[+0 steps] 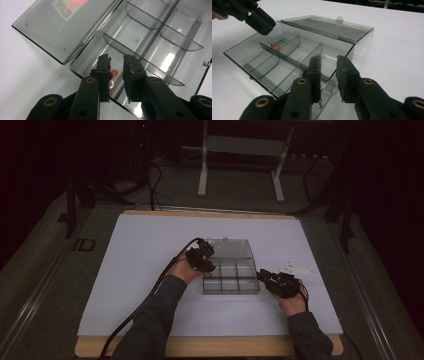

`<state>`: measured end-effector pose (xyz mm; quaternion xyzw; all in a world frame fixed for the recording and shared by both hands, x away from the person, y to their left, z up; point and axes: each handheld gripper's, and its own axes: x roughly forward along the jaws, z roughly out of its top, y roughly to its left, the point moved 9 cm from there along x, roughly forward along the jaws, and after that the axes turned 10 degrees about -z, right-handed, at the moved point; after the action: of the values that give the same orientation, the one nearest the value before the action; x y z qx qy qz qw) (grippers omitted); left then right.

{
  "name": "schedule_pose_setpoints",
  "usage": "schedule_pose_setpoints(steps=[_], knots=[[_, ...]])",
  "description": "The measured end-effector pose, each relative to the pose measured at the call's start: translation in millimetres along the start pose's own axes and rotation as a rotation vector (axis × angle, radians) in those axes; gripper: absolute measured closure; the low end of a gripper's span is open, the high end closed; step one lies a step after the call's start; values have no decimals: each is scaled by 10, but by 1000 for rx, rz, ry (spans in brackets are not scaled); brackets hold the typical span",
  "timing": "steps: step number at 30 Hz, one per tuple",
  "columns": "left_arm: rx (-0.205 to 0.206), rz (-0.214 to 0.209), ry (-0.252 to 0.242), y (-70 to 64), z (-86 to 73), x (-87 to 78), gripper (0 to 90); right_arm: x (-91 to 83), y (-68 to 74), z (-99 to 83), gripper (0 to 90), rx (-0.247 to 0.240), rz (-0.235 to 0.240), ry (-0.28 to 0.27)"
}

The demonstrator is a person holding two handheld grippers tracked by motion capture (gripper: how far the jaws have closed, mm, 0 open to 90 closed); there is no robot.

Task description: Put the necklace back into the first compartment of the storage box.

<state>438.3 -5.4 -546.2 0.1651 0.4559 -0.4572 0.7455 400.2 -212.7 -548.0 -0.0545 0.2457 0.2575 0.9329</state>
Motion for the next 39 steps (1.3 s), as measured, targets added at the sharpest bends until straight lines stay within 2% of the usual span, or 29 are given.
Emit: schedule_pose_setpoints(steps=[3,10,11,12,15,20,25,31,32,39], knots=[[0,1,-20,-4,12,-11,739,-5,0,0,741,1,0,0],[-2,34,-84,-14,8,-84,711,-18,-11,6,740,0,-3,-4],[-3,32,-100,-25,6,-99,711,-18,-11,6,740,0,-3,-4],[-7,28,-140,-46,1,-132,706,-19,-11,5,739,1,-3,-4],[-11,33,-160,-54,-23,-154,696,-21,-13,1,739,3,-4,-1],[-26,39,-198,-66,-106,-198,673,-18,-11,2,738,0,-5,-1],[-36,46,-212,-73,-178,-229,647,-18,-10,4,738,-2,-6,-1],[-69,49,-262,-82,-297,-307,625,-23,-23,2,736,5,-9,0],[-84,62,-275,-86,-352,-342,617,-21,-16,4,737,0,-8,-1],[-110,72,-320,-119,-510,-439,604,-22,-17,-9,737,2,-12,7]])
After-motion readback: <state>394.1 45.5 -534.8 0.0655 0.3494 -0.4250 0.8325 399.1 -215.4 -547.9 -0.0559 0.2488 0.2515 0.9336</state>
